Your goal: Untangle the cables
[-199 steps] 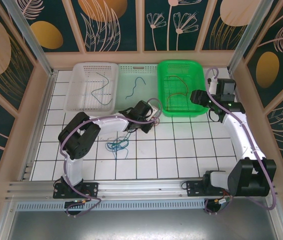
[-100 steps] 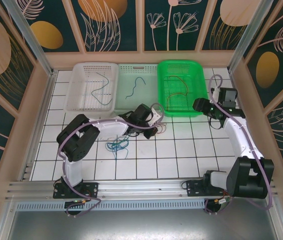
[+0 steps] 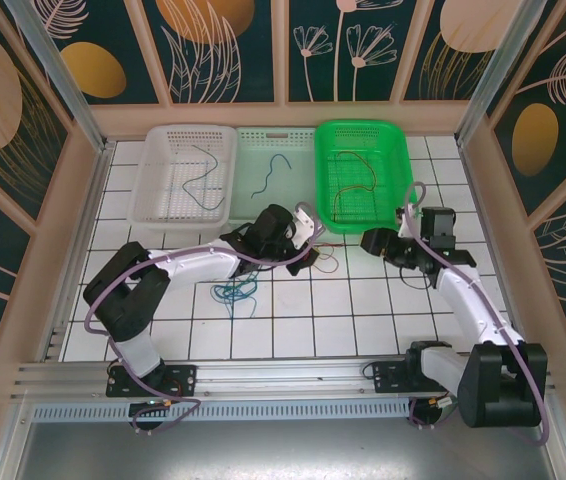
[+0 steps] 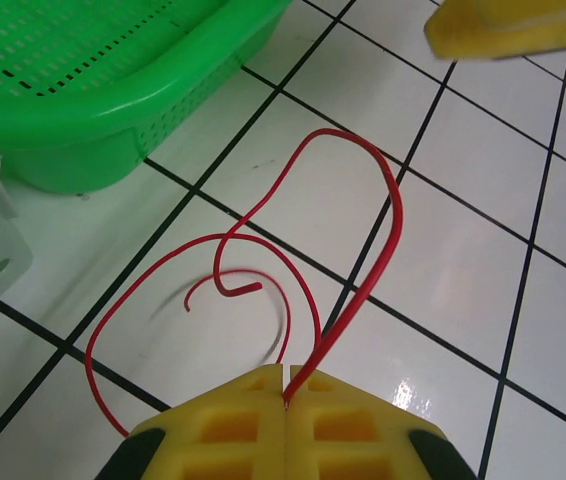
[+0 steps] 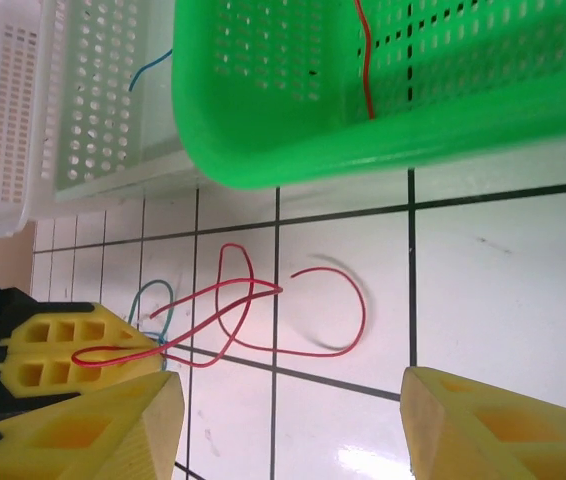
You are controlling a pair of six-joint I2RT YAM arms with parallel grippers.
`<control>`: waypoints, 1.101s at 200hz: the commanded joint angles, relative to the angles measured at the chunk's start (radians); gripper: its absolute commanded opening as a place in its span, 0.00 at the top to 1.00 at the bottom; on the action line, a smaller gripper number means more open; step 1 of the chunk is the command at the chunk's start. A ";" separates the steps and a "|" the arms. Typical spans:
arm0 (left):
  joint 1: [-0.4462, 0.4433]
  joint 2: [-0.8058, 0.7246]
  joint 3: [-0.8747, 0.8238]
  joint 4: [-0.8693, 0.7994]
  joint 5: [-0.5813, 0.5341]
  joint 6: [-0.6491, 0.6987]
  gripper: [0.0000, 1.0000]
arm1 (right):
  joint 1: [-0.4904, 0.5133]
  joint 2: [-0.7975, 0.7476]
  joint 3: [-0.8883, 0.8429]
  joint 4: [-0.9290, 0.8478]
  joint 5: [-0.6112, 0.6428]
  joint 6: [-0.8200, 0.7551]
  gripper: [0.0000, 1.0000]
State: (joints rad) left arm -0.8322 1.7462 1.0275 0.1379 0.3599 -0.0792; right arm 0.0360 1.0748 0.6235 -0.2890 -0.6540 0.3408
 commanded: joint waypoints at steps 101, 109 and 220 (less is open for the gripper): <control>0.002 -0.066 0.034 0.052 0.015 -0.029 1.00 | 0.118 0.027 -0.052 0.388 -0.172 0.487 0.35; 0.001 -0.065 0.037 0.052 0.014 -0.030 1.00 | 0.124 0.028 -0.049 0.387 -0.173 0.496 0.35; -0.052 -0.038 0.082 0.043 -0.011 -0.011 1.00 | 0.167 0.132 -0.017 0.504 -0.125 0.569 0.40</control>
State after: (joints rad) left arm -0.8581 1.6955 1.0767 0.1802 0.3584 -0.1085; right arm 0.2031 1.1912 0.5758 0.1539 -0.8047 0.8978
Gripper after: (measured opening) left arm 0.053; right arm 0.615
